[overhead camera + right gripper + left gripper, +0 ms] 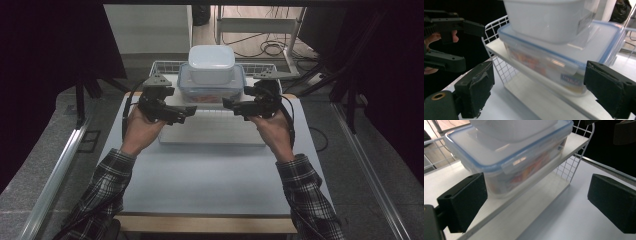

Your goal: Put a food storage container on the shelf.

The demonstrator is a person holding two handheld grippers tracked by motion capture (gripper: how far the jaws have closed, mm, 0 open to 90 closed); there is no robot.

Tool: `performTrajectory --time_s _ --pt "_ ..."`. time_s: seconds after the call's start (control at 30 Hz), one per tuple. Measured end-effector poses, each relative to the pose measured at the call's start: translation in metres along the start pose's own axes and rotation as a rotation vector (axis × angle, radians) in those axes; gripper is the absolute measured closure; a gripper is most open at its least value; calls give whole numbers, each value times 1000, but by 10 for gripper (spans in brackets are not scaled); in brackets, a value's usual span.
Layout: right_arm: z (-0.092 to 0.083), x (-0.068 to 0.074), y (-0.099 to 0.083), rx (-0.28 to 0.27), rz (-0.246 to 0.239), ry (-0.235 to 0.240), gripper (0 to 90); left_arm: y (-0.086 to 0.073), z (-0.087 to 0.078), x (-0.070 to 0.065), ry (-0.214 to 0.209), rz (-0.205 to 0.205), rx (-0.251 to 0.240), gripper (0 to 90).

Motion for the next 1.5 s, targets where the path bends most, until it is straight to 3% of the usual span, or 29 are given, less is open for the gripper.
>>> performTrajectory --time_s 0.63,1.0,1.37,1.5 --pt "-8 3 -45 18 -23 22 42 -53 3 -6 6 -15 26 20" --pt "-9 3 -83 37 -63 20 31 -99 6 -11 16 -35 30 19" --pt "-15 -2 -117 49 -29 15 0 -127 3 -19 28 -36 21 18" --pt "-19 -5 -126 49 -17 10 0 -132 2 -23 40 -20 43 16"
Point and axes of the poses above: each handheld gripper's, and its own axes: z roughly forward along the jaws, y roughly out of its top, x roughly to its left, the point moved 6 cm from there along z, roughly forward along the jaws, and after that the axes turned 12 degrees about -y, right-handed, at the moved point
